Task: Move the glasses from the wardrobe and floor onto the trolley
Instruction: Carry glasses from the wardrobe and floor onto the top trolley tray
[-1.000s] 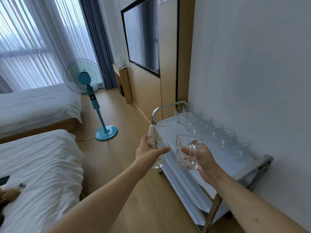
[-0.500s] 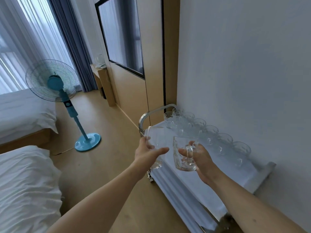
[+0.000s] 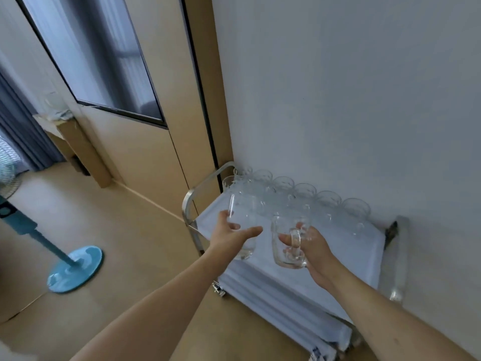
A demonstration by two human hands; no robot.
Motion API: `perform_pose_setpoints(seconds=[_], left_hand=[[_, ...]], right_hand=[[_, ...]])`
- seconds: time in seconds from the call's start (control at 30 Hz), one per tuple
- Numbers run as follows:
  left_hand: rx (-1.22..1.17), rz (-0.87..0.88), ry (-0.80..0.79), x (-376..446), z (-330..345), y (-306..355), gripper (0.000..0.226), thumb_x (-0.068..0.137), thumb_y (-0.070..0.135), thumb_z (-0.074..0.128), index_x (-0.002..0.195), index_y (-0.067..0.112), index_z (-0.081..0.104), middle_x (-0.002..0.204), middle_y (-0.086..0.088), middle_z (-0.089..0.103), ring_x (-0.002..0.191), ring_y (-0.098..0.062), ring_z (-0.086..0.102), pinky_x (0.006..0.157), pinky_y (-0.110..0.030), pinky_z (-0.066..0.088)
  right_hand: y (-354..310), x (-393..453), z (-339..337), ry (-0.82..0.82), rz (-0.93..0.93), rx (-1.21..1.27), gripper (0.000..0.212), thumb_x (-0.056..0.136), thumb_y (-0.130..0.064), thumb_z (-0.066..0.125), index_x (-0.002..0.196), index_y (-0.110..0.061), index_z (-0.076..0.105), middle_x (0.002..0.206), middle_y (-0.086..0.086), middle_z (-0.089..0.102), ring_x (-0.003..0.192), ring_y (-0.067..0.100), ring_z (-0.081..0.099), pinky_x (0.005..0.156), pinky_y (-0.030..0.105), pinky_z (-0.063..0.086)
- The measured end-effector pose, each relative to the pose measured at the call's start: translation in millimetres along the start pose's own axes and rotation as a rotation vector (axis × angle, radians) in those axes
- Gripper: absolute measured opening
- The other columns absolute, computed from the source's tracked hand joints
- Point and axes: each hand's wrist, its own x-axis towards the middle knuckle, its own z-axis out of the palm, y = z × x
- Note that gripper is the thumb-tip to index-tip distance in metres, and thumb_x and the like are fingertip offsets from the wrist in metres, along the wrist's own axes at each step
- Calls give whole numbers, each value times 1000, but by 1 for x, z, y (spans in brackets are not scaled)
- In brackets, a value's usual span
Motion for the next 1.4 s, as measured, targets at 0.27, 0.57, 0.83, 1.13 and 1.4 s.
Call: perform_pose_setpoints(seconds=[0.27,0.57,0.83,1.13,1.4], left_hand=[[9,-33,-131,43,-2,-21,111,50,59,92,142,33,36,113,3,58,101,-15,62,91,-43,57],[82,-60,-173,99,29,-24,107,42,65,89,131,40,36,109,10,57,92,-7,62,63,-22,47],[145,-107,-153,159,57,-34,93,48,50,97,118,46,36,111,16,59,98,5,52,64,-18,42],[271,-133,-101,205,87,-54,91,56,40,97,121,41,34,119,12,59,111,-11,55,70,-20,45],[291,-126,21,218,102,-67,92,56,41,95,125,39,34,119,14,59,109,-9,56,81,-28,47]], right_hand=[[25,1,10,224,99,36,79,68,-23,93,134,-5,55,125,22,65,111,40,67,97,57,53],[41,45,-20,315,158,-32,15,72,-19,89,73,-22,74,81,5,73,72,21,73,62,31,56],[59,123,-64,414,215,-136,91,33,-43,99,114,-26,60,106,-4,68,98,15,68,75,28,51],[100,189,-91,413,228,-312,109,39,-34,103,133,-35,48,122,-13,58,111,11,59,84,21,46],[112,211,-99,394,171,-387,103,43,-29,104,126,-50,45,116,-35,56,101,-19,54,79,3,42]])
